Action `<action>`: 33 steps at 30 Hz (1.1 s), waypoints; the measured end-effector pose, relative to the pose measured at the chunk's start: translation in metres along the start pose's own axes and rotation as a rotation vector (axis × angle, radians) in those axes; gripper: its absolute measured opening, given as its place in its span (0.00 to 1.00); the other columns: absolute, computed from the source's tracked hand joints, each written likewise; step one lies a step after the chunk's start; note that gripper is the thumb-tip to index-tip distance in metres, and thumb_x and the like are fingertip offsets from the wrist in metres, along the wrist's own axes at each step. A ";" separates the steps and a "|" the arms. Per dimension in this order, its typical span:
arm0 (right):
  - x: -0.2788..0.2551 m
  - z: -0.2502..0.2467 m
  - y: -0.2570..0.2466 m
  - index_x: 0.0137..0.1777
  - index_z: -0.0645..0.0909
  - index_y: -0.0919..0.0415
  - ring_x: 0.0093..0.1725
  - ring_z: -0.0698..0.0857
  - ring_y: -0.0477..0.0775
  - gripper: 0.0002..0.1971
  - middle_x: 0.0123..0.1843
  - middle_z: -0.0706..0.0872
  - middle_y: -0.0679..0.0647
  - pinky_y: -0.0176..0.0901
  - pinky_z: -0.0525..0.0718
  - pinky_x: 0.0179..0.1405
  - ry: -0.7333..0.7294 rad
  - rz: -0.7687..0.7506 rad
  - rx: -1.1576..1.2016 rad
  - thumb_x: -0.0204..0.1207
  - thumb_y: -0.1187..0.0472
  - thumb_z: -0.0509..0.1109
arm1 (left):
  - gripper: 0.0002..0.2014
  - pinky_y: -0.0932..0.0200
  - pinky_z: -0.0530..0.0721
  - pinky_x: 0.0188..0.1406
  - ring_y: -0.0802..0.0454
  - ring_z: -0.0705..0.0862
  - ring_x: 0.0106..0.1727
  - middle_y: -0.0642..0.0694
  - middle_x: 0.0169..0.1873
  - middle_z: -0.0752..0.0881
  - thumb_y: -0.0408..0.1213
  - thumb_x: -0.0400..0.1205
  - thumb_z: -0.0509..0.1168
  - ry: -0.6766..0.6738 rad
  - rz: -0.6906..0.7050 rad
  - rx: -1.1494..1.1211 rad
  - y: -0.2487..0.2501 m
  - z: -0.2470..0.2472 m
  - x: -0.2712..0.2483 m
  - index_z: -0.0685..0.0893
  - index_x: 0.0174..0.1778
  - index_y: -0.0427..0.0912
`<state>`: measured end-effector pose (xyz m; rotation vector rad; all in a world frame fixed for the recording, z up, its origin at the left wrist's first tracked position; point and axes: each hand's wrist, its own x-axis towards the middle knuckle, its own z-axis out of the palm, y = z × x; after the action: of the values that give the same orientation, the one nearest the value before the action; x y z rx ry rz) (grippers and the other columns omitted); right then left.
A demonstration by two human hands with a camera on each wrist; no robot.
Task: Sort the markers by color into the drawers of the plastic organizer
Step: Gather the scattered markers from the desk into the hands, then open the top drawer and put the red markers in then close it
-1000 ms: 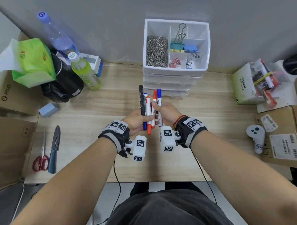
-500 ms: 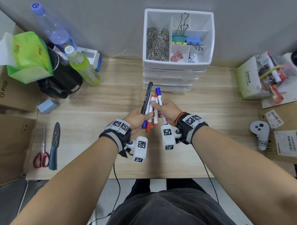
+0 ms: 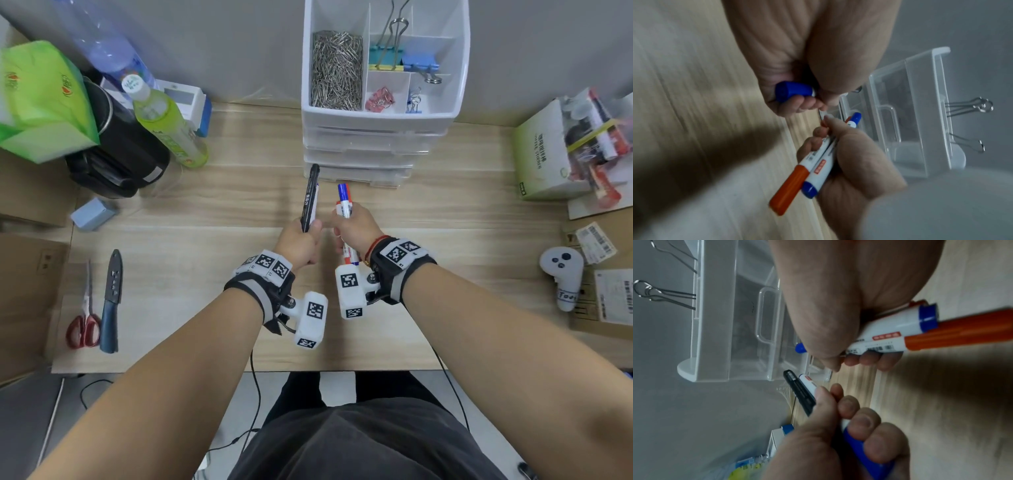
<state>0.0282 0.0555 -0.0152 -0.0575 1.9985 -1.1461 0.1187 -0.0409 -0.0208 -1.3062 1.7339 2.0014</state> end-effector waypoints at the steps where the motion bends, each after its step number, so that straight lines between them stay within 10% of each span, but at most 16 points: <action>1: 0.001 0.000 0.002 0.40 0.75 0.59 0.20 0.78 0.53 0.11 0.25 0.77 0.55 0.47 0.82 0.27 -0.020 -0.007 -0.025 0.80 0.55 0.68 | 0.14 0.58 0.72 0.25 0.51 0.70 0.24 0.49 0.26 0.72 0.45 0.89 0.58 -0.015 -0.010 -0.010 0.000 0.000 0.001 0.80 0.53 0.37; 5: -0.001 -0.004 0.002 0.38 0.79 0.61 0.21 0.76 0.49 0.28 0.24 0.75 0.52 0.40 0.78 0.28 -0.029 -0.001 -0.103 0.83 0.36 0.59 | 0.18 0.60 0.70 0.22 0.54 0.68 0.21 0.51 0.22 0.71 0.53 0.86 0.61 -0.085 -0.032 -0.038 0.000 0.005 0.000 0.84 0.46 0.42; 8: 0.001 -0.005 0.002 0.33 0.76 0.58 0.30 0.78 0.52 0.27 0.31 0.79 0.54 0.42 0.78 0.35 -0.033 0.065 -0.022 0.84 0.37 0.58 | 0.13 0.60 0.66 0.22 0.53 0.64 0.23 0.49 0.24 0.68 0.46 0.85 0.67 -0.121 -0.010 -0.114 -0.003 0.014 -0.002 0.78 0.38 0.43; 11: -0.001 -0.008 0.002 0.41 0.80 0.60 0.23 0.80 0.45 0.22 0.34 0.83 0.54 0.32 0.76 0.21 -0.055 0.167 0.087 0.87 0.44 0.59 | 0.10 0.62 0.62 0.21 0.53 0.61 0.22 0.50 0.23 0.67 0.39 0.82 0.71 -0.105 -0.019 -0.138 -0.006 0.017 0.000 0.77 0.43 0.41; 18: 0.001 -0.013 0.018 0.43 0.79 0.61 0.17 0.76 0.44 0.11 0.22 0.79 0.48 0.31 0.72 0.15 -0.063 0.162 0.207 0.85 0.57 0.67 | 0.09 0.60 0.67 0.22 0.53 0.66 0.21 0.49 0.23 0.70 0.37 0.83 0.70 -0.104 -0.122 -0.079 -0.014 0.014 0.014 0.79 0.37 0.42; 21: 0.014 -0.015 0.033 0.42 0.80 0.57 0.23 0.74 0.47 0.10 0.29 0.77 0.49 0.37 0.75 0.22 0.088 0.167 0.088 0.81 0.53 0.72 | 0.13 0.54 0.75 0.31 0.42 0.77 0.30 0.42 0.29 0.78 0.39 0.85 0.64 -0.002 -0.036 0.430 -0.022 0.012 0.025 0.77 0.35 0.40; 26: 0.034 -0.023 0.058 0.45 0.80 0.54 0.28 0.77 0.47 0.13 0.31 0.78 0.46 0.50 0.80 0.39 0.217 0.110 -0.032 0.77 0.46 0.73 | 0.16 0.45 0.76 0.54 0.33 0.80 0.61 0.32 0.63 0.79 0.31 0.85 0.59 0.075 0.182 1.111 -0.045 0.015 0.041 0.72 0.68 0.31; 33: 0.039 -0.028 0.074 0.54 0.80 0.58 0.43 0.87 0.53 0.21 0.44 0.89 0.52 0.43 0.84 0.43 0.245 0.134 -0.153 0.72 0.42 0.76 | 0.20 0.48 0.78 0.45 0.38 0.81 0.55 0.38 0.56 0.81 0.33 0.76 0.70 0.164 0.398 1.310 -0.064 0.030 0.045 0.80 0.65 0.40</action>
<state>0.0081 0.1025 -0.0867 0.1433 2.2671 -0.9512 0.1188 -0.0129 -0.0996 -0.6434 2.6889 0.4303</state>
